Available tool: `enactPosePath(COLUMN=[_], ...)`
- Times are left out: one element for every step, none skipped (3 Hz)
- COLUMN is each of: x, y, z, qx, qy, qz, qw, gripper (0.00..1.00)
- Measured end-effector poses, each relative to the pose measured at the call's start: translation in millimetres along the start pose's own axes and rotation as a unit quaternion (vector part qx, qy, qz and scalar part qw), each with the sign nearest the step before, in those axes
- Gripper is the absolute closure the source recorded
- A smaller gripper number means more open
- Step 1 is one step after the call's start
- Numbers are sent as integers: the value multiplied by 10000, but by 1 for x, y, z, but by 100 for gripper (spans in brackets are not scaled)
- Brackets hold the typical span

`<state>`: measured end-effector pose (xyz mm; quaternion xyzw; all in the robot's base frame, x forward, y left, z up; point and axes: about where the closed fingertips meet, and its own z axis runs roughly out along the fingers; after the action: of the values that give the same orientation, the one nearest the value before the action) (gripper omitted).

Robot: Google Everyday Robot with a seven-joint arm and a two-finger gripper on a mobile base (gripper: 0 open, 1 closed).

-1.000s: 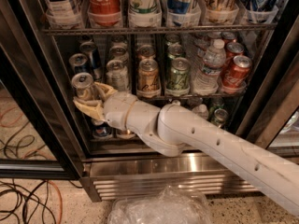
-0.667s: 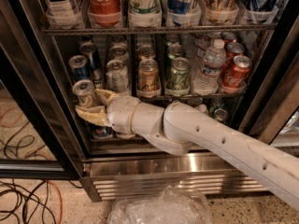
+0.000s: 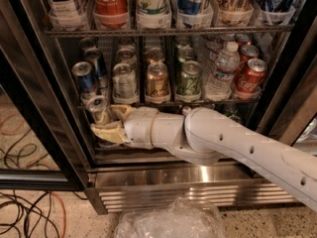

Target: Pick redbull can from middle shelf of fridge

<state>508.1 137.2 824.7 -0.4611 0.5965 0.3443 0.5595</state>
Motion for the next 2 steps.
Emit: enactPosePath(x=[5,16], y=[-1,-6], z=[-17,-40], qx=[167,562], qy=[173,423], qz=[53,115], qw=[9997,9975], gripper=[100,100])
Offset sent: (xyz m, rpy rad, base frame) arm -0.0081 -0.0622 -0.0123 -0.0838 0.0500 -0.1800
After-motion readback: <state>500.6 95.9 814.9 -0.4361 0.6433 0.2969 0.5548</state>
